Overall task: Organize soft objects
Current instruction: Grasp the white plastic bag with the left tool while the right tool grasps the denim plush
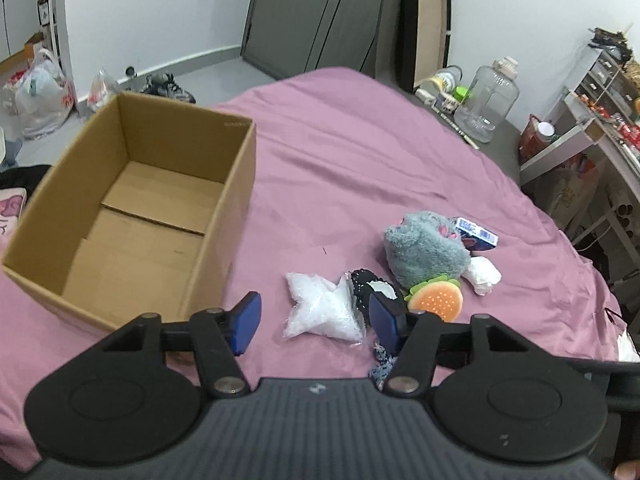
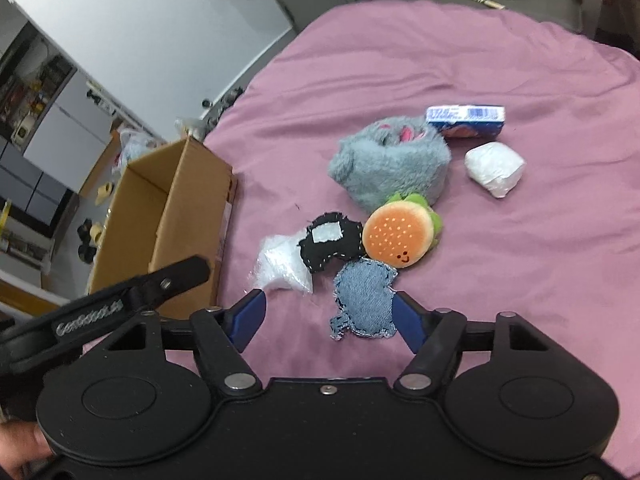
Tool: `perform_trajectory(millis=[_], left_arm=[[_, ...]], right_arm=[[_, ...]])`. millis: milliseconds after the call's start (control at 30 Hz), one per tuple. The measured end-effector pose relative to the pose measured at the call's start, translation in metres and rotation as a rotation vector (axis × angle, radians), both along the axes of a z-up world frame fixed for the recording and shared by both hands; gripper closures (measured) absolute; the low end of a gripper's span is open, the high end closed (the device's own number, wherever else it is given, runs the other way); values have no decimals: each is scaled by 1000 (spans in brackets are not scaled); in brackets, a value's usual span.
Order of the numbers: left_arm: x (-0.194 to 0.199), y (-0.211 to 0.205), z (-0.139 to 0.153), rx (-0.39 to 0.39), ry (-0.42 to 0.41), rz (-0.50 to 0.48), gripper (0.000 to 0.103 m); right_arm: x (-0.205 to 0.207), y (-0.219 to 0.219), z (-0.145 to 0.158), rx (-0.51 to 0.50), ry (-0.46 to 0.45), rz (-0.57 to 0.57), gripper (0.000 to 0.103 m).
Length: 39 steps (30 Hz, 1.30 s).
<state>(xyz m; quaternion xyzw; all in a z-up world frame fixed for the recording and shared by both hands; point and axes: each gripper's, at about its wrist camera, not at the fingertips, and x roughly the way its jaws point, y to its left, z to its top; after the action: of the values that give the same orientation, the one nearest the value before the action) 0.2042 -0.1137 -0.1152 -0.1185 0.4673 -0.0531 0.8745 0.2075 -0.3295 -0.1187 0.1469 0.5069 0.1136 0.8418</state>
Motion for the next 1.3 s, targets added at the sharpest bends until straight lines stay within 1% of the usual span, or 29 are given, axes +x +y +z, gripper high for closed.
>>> perform_trajectory(millis=[100, 167, 300, 400, 500, 567, 667, 767, 933, 967, 1000, 1033, 1067, 1100, 1133, 1200, 1233, 1300], left_arm=[[11, -5, -10, 3, 23, 11, 46], [19, -7, -18, 2, 39, 22, 47], [33, -9, -37, 11, 73, 40, 56], [41, -8, -50, -8, 100, 62, 56], [49, -14, -61, 14, 122, 51, 56], [53, -15, -69, 11, 135, 57, 56], [57, -15, -80, -4, 165, 63, 56], [61, -13, -92, -60, 206, 72, 54], [63, -18, -92, -38, 191, 71, 53], [62, -18, -91, -39, 190, 73, 55], [61, -17, -91, -51, 191, 77, 59], [61, -16, -90, -63, 193, 82, 63], [60, -15, -89, -75, 196, 85, 67], [59, -14, -87, -80, 197, 89, 69], [58, -15, -85, -77, 196, 88, 71], [54, -14, -80, -61, 186, 88, 72], [52, -13, -76, -52, 175, 89, 72], [46, -9, -68, -43, 154, 94, 72]], right_arm=[[6, -1, -9, 8, 8, 5, 36], [9, -3, -14, 21, 26, 5, 41], [17, -11, -24, 30, 45, -8, 42], [25, -18, -33, 34, 67, -16, 43], [31, -22, -41, 55, 89, -15, 44], [33, -21, -45, 57, 94, 0, 44], [36, -18, -53, 36, 117, 25, 44], [39, -16, -58, 20, 124, 40, 44], [40, -12, -63, -10, 124, 53, 44], [41, -9, -63, -24, 119, 64, 44], [43, -6, -63, -39, 111, 77, 44], [44, -3, -64, -50, 103, 85, 47], [45, 0, -65, -64, 97, 93, 54], [46, 4, -65, -88, 91, 105, 59], [46, 8, -65, -113, 81, 122, 69], [44, 8, -63, -119, 79, 133, 74], [43, 7, -62, -104, 85, 133, 80], [40, 5, -57, -84, 83, 136, 82]])
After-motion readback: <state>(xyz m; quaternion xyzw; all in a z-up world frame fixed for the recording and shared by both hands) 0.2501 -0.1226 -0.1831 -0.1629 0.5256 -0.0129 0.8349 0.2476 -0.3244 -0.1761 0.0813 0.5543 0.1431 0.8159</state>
